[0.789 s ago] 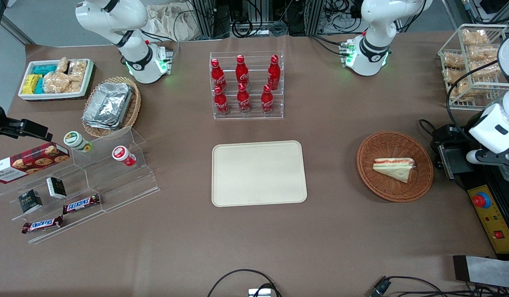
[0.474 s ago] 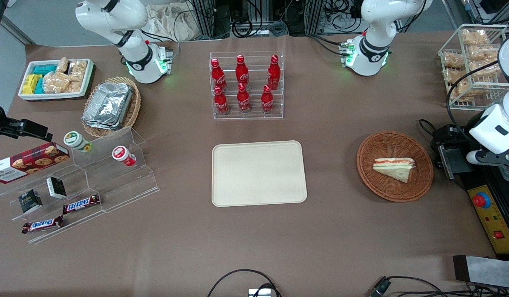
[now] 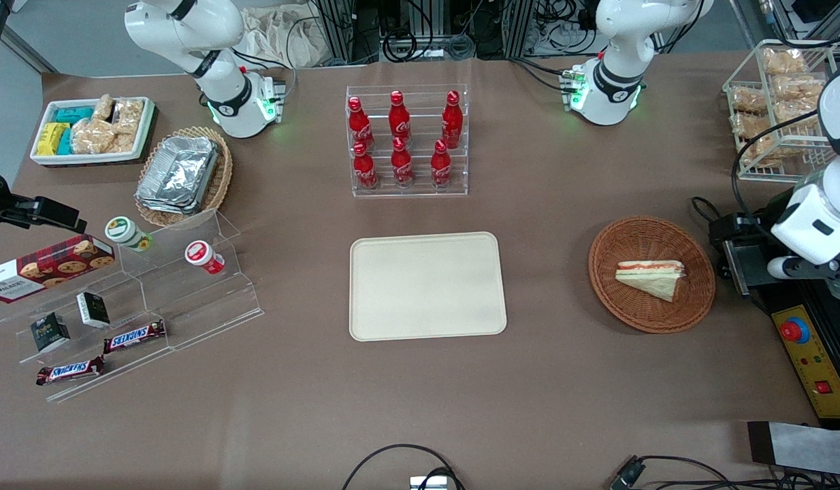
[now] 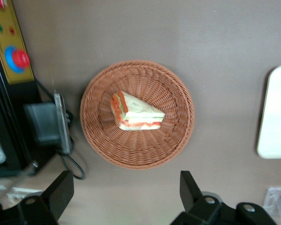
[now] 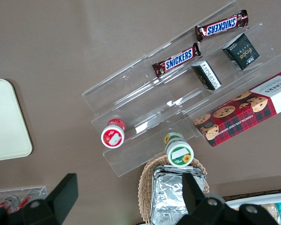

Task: Place sandwich from basket to tray
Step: 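Move the left gripper over the sandwich in the wicker basket, then lower the left gripper onto the wrapped sandwich and close on it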

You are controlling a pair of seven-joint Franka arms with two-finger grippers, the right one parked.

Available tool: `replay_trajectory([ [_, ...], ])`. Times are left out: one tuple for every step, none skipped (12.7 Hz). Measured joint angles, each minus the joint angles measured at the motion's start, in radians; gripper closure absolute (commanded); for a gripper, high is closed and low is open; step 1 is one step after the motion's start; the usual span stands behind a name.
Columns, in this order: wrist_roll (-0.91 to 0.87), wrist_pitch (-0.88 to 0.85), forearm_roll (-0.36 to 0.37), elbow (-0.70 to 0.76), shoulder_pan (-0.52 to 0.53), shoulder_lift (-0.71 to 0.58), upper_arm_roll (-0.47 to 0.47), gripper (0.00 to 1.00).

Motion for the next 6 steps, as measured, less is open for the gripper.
replay_trajectory([
  [-0.049, 0.015, -0.021, -0.024, 0.013, 0.003, 0.002, 0.00],
  [-0.090, 0.052, -0.032, -0.059, 0.029, 0.004, 0.003, 0.00],
  [-0.144, 0.113, -0.036, -0.104, 0.044, 0.004, 0.004, 0.00],
  [-0.208, 0.180, -0.038, -0.150, 0.051, 0.005, 0.005, 0.00],
  [-0.279, 0.254, -0.038, -0.202, 0.051, 0.006, 0.005, 0.00],
  [-0.331, 0.318, -0.038, -0.251, 0.051, 0.008, 0.004, 0.00],
])
